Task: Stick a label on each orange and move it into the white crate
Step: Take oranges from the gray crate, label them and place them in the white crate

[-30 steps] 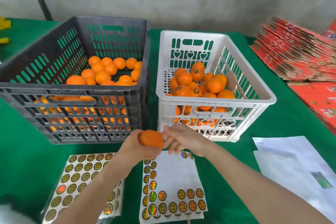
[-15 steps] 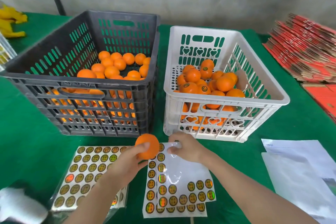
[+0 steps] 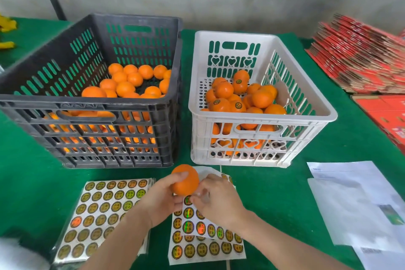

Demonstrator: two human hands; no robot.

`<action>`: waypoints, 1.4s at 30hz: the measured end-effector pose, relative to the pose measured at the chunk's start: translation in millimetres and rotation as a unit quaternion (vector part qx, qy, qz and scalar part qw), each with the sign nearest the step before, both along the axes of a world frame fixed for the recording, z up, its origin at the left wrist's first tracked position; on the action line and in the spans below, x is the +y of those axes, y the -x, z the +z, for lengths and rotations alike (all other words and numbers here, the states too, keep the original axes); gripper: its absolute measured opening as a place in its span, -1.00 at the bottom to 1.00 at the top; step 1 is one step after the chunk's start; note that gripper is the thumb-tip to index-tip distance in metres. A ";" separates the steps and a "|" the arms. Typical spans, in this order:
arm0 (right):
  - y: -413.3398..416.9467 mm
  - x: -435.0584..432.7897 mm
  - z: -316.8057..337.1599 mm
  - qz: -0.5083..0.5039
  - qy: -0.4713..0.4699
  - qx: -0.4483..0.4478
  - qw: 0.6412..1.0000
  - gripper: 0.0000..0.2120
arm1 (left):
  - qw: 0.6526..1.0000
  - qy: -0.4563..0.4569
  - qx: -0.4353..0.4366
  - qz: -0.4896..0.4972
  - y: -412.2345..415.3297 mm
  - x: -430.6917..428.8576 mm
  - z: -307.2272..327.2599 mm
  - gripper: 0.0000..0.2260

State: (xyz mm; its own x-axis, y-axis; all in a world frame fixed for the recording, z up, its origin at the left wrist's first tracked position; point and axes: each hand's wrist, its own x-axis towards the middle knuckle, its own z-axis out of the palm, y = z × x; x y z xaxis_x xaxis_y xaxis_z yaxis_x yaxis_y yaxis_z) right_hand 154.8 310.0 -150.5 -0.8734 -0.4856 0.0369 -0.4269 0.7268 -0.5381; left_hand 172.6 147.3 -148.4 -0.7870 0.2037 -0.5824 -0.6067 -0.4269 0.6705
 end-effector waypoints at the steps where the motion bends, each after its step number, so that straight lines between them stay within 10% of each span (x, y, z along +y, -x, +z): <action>1: -3.1 -2.3 -3.1 -0.008 -0.017 0.001 1.000 -0.76 | 1.000 -0.004 -0.003 0.002 0.8 0.1 -0.8 -0.22; 17: -24.6 -13.9 -18.5 -0.055 0.121 -0.046 0.990 -0.93 | 0.997 -0.013 -0.069 0.007 -1.8 -6.9 -3.0 -0.41; 26: -10.4 9.0 11.9 -0.224 0.351 -0.318 0.851 -0.79 | 0.955 0.288 0.046 -0.061 -13.4 -22.6 6.2 -0.16; 33: -1.9 2.9 60.0 -0.090 0.374 -0.323 0.865 -0.78 | 0.997 -0.042 0.057 0.025 -13.0 -11.1 23.8 -0.26; 42: 0.0 -8.9 74.5 -0.041 0.252 -0.208 0.944 -0.81 | 0.995 -0.082 0.052 0.034 -8.3 -2.6 32.6 -0.52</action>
State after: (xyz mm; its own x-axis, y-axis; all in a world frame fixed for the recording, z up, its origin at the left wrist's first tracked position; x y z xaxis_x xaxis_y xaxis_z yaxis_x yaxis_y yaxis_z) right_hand 154.8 301.1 -76.1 -0.8969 -0.4285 -0.1088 -0.0563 0.3549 -0.9332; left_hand 180.9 144.7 -115.8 -0.8567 0.2331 -0.4600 -0.5030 -0.5745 0.6457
